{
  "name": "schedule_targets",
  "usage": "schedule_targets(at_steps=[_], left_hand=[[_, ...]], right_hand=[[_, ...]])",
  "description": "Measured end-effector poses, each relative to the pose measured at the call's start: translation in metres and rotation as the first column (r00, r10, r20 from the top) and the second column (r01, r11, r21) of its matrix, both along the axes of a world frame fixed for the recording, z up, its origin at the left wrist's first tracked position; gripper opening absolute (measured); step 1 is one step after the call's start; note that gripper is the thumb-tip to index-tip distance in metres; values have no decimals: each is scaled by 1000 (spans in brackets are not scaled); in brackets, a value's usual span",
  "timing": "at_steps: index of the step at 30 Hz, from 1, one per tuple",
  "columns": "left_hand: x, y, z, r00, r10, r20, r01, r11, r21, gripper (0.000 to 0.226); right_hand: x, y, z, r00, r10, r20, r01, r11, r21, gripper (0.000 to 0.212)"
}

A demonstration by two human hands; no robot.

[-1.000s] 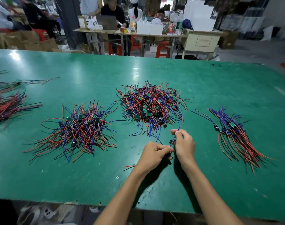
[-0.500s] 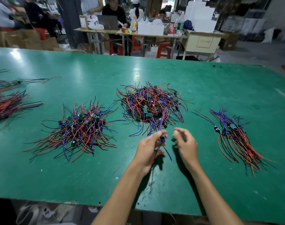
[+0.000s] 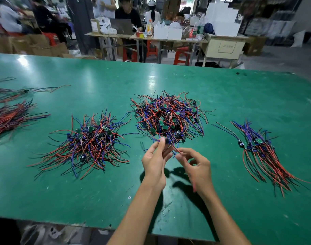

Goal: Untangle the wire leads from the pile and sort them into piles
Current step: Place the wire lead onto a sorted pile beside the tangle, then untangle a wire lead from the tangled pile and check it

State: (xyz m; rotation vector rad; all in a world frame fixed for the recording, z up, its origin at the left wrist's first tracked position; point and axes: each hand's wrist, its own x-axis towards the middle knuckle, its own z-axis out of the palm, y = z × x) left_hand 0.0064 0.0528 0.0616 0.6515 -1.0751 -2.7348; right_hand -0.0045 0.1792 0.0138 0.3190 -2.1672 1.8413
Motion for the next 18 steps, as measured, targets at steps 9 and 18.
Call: schedule_targets(at_steps=[9, 18], left_hand=[[16, 1, -23, 992, -103, -72, 95, 989, -110, 32], [12, -17, -43, 955, -195, -226, -16, 722, -691, 30]], right_hand=[[-2, -3, 7, 985, -8, 175, 58, 957, -283, 24], [-11, 14, -8, 955, 99, 278, 38, 894, -446, 24]])
